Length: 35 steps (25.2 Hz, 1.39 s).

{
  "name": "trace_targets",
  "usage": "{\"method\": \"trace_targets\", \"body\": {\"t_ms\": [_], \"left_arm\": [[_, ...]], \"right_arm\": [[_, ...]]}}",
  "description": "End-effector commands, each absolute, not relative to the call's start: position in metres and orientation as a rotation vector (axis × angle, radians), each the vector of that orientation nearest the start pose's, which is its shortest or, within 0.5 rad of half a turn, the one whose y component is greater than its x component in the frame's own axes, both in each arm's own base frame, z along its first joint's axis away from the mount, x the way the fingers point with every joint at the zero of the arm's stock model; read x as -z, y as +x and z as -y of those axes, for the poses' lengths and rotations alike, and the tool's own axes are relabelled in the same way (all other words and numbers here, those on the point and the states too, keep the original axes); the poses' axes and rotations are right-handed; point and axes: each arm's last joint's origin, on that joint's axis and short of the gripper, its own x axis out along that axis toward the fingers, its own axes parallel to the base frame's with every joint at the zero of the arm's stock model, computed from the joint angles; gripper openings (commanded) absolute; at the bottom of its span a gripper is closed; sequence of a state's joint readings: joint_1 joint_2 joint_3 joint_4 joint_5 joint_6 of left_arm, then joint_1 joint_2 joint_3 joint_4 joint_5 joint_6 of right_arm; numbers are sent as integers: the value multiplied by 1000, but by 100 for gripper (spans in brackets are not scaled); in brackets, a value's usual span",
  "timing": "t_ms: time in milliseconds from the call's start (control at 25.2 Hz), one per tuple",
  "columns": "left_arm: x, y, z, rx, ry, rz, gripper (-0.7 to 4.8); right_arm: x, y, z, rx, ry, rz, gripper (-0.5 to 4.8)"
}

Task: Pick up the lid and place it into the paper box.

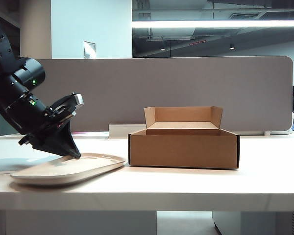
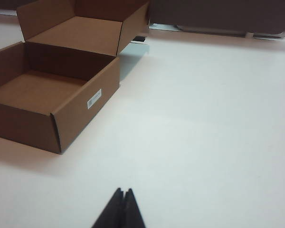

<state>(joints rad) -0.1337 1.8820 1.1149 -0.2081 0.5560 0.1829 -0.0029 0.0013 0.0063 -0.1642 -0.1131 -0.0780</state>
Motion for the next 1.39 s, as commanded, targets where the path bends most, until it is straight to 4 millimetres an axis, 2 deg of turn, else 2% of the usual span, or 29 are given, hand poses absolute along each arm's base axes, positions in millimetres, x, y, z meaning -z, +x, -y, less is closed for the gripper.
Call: {"method": "trace_targets", "body": {"t_ms": [40, 119, 358, 556, 596, 834, 953, 993, 1073, 1192, 1271, 1351, 1390], "left_arm": [[-153, 365, 65, 720, -40, -910, 17], [-153, 365, 65, 726, -28, -911, -6], [-155, 364, 64, 699, -6, -916, -6], [-175, 360, 62, 665, 25, -869, -6], [-186, 358, 62, 662, 33, -837, -6], [-218, 349, 61, 652, 55, -742, -6], [-221, 345, 60, 641, 24, -768, -5], [-222, 341, 60, 630, -14, -816, -1], [-224, 322, 58, 617, -63, -966, 87], [-230, 304, 55, 620, -70, -1074, 89], [-233, 293, 62, 674, -2, -1108, 90], [-235, 283, 74, 754, 84, -1129, 92], [-234, 274, 89, 812, 175, -1162, 94]], "right_arm": [[-149, 96, -3, -117, -66, -148, -1], [-149, 96, -3, -117, -66, -148, -1], [-149, 96, -3, -117, -66, -149, -1], [-149, 96, -3, -117, -66, -148, -1], [-149, 96, -3, -117, -66, -148, -1], [-149, 96, -3, -118, -66, -148, -1], [-149, 96, -3, -118, -66, -148, -1], [-149, 96, -3, -118, -66, -149, -1], [-149, 96, -3, -118, -66, -149, -1], [-149, 96, -3, -117, -66, -148, -1], [-149, 96, -3, -117, -66, -148, -1], [-149, 96, -3, -118, -66, -148, -1], [-149, 96, -3, -117, -66, -148, -1]]}}
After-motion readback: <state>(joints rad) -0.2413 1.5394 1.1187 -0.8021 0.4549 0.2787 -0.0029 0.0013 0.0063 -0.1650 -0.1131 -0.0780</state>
